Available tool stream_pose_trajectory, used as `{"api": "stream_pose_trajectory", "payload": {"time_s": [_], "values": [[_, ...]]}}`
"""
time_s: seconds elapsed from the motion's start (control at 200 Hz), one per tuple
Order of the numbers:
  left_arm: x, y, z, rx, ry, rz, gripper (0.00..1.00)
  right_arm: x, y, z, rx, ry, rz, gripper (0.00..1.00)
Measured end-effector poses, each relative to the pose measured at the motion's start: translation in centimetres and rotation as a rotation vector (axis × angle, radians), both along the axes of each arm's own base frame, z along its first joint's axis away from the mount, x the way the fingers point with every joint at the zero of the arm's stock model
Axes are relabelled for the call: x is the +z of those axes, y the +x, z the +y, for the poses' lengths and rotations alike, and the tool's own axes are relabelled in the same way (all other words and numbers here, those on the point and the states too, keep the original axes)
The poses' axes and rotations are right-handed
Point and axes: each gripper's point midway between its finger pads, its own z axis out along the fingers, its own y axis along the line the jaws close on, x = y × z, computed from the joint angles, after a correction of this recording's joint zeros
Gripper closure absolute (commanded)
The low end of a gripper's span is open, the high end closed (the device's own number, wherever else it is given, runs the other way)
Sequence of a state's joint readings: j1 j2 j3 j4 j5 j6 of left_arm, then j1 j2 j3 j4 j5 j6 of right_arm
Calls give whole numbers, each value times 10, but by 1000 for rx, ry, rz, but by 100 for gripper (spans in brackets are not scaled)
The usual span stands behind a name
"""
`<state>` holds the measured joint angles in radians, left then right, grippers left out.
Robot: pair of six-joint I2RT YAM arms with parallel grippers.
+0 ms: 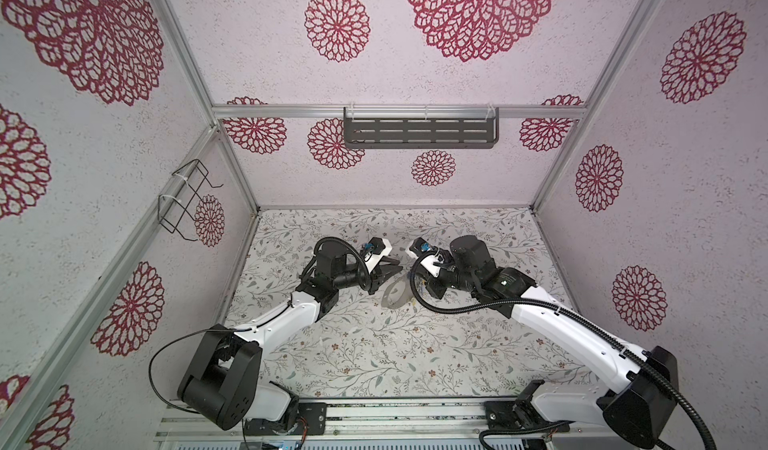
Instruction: Remove the keys from the keyring
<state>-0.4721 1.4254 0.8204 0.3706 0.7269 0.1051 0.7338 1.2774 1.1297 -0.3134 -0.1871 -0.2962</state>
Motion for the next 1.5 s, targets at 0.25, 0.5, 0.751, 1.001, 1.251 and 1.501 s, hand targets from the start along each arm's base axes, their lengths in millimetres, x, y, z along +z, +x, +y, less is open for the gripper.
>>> {"api": "stream_pose_trajectory", "payload": {"time_s": [0.25,0.5,0.751,1.001,1.251,1.501], "values": [[10,-4,-4,-31,-27,-5,76,-6,-3,4,11,-18,17,100],[12,-7,-5,-42,-52,2,67,-10,-2,5,7,-29,20,100],[10,-10,-4,-41,-56,13,67,-10,-3,6,9,-31,17,100],[11,-14,-7,-52,-60,19,69,-9,-5,8,12,-32,13,100],[11,-15,-9,-56,-60,19,72,-7,-1,8,-3,-31,-4,100],[10,-15,-9,-58,-60,22,73,1,5,8,-22,-12,-40,100]]}}
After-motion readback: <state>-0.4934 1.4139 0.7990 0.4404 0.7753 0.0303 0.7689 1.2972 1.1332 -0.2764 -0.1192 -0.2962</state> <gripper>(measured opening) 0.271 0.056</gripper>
